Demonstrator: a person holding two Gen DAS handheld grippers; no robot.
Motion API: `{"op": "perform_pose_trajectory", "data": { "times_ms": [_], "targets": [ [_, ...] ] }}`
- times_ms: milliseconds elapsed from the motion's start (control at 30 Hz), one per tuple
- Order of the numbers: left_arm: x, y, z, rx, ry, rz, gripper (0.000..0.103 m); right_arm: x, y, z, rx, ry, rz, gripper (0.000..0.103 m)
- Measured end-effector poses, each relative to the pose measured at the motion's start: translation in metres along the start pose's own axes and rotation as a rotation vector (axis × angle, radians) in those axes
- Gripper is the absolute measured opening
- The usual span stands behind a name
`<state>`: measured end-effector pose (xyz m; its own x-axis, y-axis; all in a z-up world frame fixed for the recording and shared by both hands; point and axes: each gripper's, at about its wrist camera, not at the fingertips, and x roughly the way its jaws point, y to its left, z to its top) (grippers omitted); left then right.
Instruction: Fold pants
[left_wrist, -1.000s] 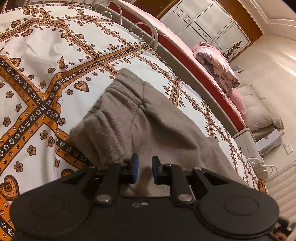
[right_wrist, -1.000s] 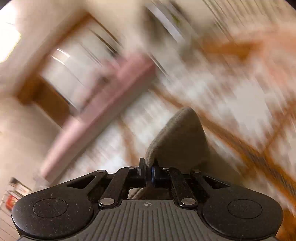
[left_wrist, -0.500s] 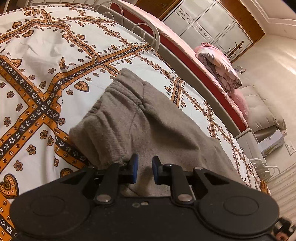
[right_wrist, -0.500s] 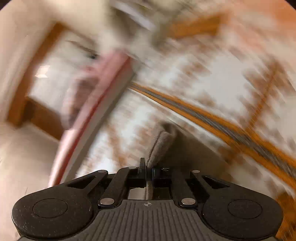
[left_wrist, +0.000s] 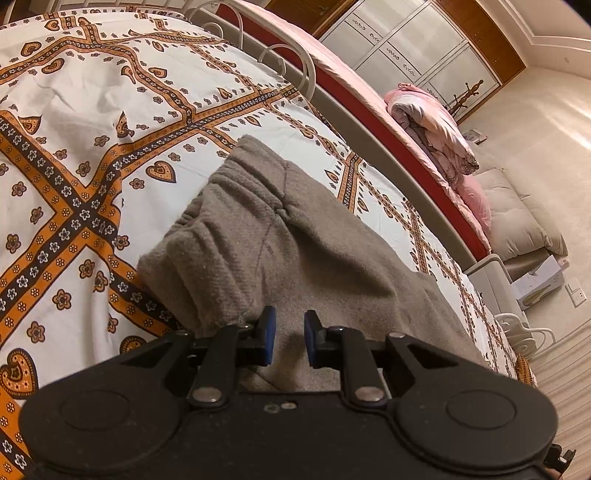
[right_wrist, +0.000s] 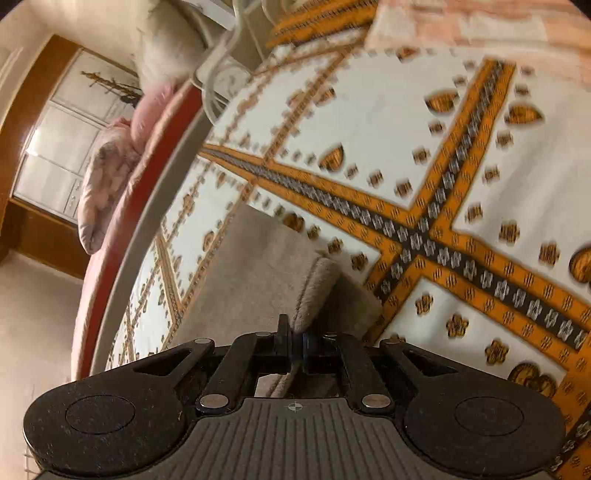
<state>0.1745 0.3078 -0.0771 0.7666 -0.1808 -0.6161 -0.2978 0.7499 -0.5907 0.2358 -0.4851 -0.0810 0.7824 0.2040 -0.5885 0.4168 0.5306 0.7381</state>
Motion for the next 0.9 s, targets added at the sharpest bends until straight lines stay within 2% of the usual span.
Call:
{"op": "perform_pose_trajectory", "data": {
  "times_ms": [100,267,367,433,467,500,533,567,600,667,700,833,900],
  "targets": [
    [0.0,0.0,0.0,-0.001,0.0,0.002,0.009,0.002,0.007,-0.002,-0.034,0.008,-0.019,0.005],
    [0.0,-0.001,0.0,-0.001,0.001,0.004,0.009,-0.02,0.024,-0.003,-0.111,-0.08,0.046,0.005],
    [0.001,-0.005,0.0,0.017,0.006,0.019,0.009,-0.009,0.018,-0.011,-0.191,-0.024,-0.101,0.006],
    [-0.001,-0.013,-0.001,0.056,0.002,0.042,0.013,0.0,0.016,-0.014,-0.219,-0.012,-0.11,0.005],
    [-0.003,-0.018,-0.001,0.083,-0.002,0.052,0.015,-0.005,0.019,-0.014,-0.213,-0.023,-0.108,0.008],
    [-0.004,-0.023,-0.002,0.111,-0.006,0.064,0.018,-0.013,0.024,-0.015,-0.211,-0.05,-0.109,0.02],
    [-0.006,-0.03,-0.003,0.152,-0.01,0.086,0.019,-0.026,0.029,-0.019,-0.218,-0.095,-0.118,0.026],
    [-0.008,-0.035,-0.004,0.185,-0.014,0.106,0.02,-0.04,0.036,-0.024,-0.233,-0.14,-0.131,0.038],
    [-0.011,-0.04,-0.006,0.215,-0.017,0.124,0.022,-0.05,0.042,-0.029,-0.242,-0.171,-0.135,0.046],
    [-0.016,-0.047,-0.01,0.251,-0.019,0.152,0.024,-0.066,0.051,-0.042,-0.226,-0.202,-0.085,0.047],
    [-0.019,-0.05,-0.013,0.263,-0.018,0.161,0.025,-0.07,0.056,-0.051,-0.216,-0.169,-0.017,0.047],
    [-0.028,-0.052,-0.018,0.253,-0.021,0.188,0.023,-0.046,0.081,-0.096,-0.151,0.088,0.234,0.047],
    [-0.034,-0.052,-0.019,0.231,-0.033,0.202,0.02,-0.03,0.096,-0.119,-0.159,0.175,0.289,0.046]
  ]
}}
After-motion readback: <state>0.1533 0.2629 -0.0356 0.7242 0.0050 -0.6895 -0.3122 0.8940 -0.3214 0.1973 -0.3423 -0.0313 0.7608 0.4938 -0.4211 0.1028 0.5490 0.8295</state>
